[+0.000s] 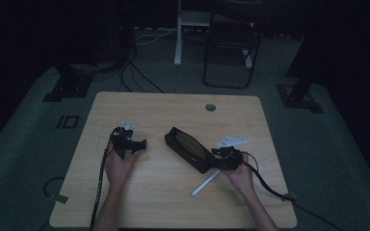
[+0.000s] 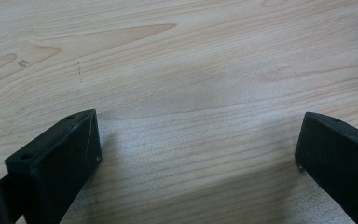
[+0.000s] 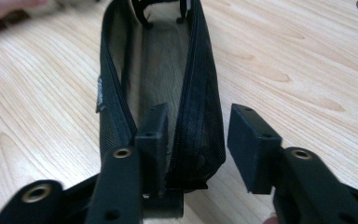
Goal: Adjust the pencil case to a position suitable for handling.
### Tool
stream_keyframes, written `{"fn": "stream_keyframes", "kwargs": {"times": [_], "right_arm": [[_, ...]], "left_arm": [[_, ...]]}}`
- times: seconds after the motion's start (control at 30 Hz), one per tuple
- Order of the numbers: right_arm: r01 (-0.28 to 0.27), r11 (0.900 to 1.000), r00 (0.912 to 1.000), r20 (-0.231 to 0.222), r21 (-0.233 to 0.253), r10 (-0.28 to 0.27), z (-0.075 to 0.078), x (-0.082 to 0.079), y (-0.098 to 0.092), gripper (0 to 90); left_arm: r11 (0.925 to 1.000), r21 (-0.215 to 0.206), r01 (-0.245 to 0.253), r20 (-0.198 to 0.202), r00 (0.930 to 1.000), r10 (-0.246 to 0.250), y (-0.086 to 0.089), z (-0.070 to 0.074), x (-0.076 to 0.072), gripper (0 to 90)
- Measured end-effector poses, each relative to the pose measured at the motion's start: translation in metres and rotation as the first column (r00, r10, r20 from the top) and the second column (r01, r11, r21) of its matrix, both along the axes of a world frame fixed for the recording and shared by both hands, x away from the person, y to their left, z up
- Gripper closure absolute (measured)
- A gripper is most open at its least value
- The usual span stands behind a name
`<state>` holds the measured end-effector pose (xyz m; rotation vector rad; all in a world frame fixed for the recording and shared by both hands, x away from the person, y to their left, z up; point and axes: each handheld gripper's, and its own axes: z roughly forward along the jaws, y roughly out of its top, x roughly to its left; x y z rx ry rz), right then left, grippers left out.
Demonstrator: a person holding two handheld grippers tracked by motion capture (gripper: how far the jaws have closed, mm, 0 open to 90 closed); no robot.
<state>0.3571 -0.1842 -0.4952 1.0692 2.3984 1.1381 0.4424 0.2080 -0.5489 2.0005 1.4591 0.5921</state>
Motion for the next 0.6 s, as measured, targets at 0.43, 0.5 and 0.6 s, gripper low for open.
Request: {"fn": "stream_keyframes", "kwargs": {"times": [0.43,0.5,0.6], "right_arm": [[-0.013,0.999,0.9972,0.075,0.044,0.010,0.015,-0.027,-0.023,45.6],[-0.022,0.999,0.9966,0.080,0.044,0.018,0.013,-0.032,-0.028,45.0],[-0.032,0.999,0.9960,0.084,0.041,0.028,0.009,-0.038,-0.033,43.3]], "left_arm": [[1.0000,0.001,0.000,-0.001,1.0000,0.000,0.000,0.000,0.000,0.5],[1.0000,0.001,0.000,0.000,1.0000,0.000,0.000,0.000,0.000,0.5],[1.0000,0.001,0.001,-0.001,1.0000,-0.001,0.000,0.000,0.000,0.5]]}}
